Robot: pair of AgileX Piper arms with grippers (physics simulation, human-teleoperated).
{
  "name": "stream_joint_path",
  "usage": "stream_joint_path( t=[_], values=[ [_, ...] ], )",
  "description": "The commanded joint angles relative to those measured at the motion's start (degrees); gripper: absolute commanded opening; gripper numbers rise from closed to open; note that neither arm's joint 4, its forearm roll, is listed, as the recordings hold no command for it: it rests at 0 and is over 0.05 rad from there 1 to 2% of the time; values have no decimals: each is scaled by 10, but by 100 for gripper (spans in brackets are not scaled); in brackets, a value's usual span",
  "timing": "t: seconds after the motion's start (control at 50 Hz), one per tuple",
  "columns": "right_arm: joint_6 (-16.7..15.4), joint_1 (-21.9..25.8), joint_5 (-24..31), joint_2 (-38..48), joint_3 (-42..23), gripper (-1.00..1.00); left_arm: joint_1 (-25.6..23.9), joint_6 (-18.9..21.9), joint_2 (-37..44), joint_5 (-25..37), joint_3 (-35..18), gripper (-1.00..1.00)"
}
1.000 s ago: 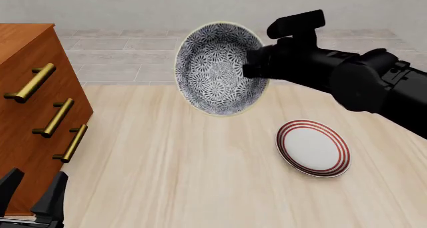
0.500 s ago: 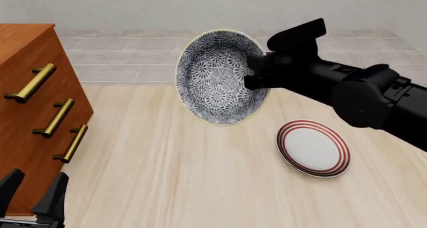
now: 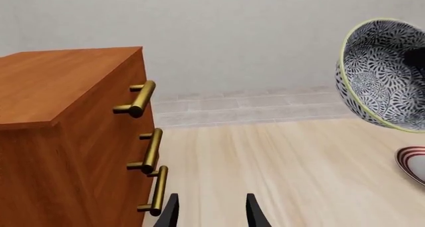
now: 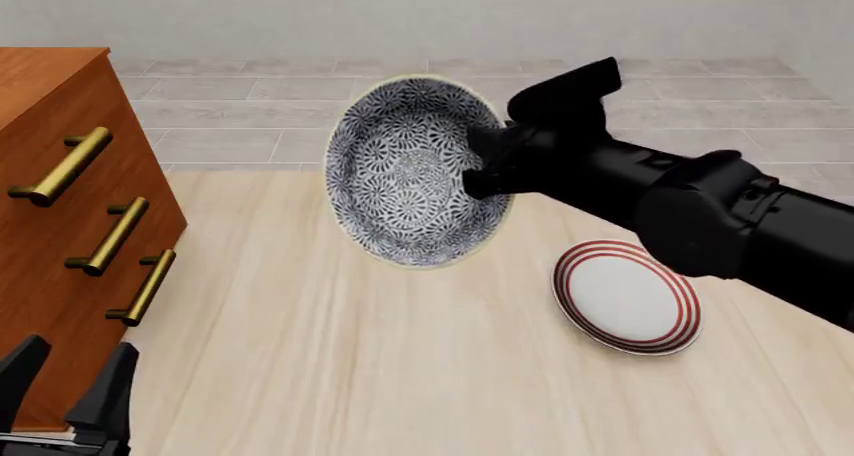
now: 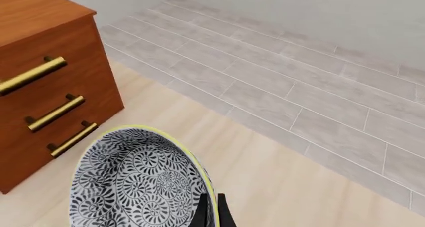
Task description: Put the bowl on top of the cabinet.
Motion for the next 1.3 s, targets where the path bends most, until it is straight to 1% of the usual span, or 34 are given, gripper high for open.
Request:
stream_joint_path(
  t=[0.02, 0.38, 0.7, 0.72, 0.78, 0.8, 0.82, 0.84, 0.86, 0.9, 0.92, 0.96, 0.98, 1.04, 1.08, 1.12, 1.2, 1.28, 1.3],
  values=[
    [11, 16, -19, 10, 0, -100, 0, -2, -4, 2, 0, 100],
    [20, 41, -31, 27, -16, -100, 0, -6, -15, 9, -1, 100],
    [17, 52, -40, 34, -17, -100, -4, -9, -14, 6, -5, 100],
    [17, 52, -39, 33, -18, -100, -10, -26, -17, 6, -8, 100],
    [14, 53, -39, 31, -20, -100, -20, -33, -5, 1, -17, 100],
    [14, 53, -40, 30, -20, -100, -25, -41, -2, 0, -22, 100],
    [12, 53, -40, 30, -19, -100, -31, -58, -2, 1, -29, 100],
    [12, 53, -40, 30, -19, -100, -31, -58, -2, 1, -30, 100],
    [11, 54, -41, 29, -19, -100, -38, -70, -2, 3, -36, 100],
    [9, 54, -42, 28, -18, -100, -58, -77, 9, 2, -56, 100],
    [9, 53, -42, 26, -17, -100, -65, -90, 15, 0, -63, 100],
    [8, 53, -43, 24, -16, -100, -79, -89, 29, -5, -81, 100],
    [9, 53, -44, 23, -16, -100, -93, -104, 37, -12, -86, 100],
    [8, 52, -44, 22, -15, -100, -105, -100, 56, -25, -93, 100],
    [7, 52, -43, 22, -16, -100, -119, -120, 67, -37, -101, 100],
    [7, 51, -42, 20, -17, -100, -125, -128, 77, -45, -108, 100],
    [5, 49, -43, 16, -15, -100, -159, -129, 114, -71, -120, 100],
    [4, 49, -45, 15, -13, -100, -188, -152, 155, -114, -122, 100],
    [4, 49, -45, 15, -13, -100, -188, -152, 156, -115, -122, 100]
  ],
)
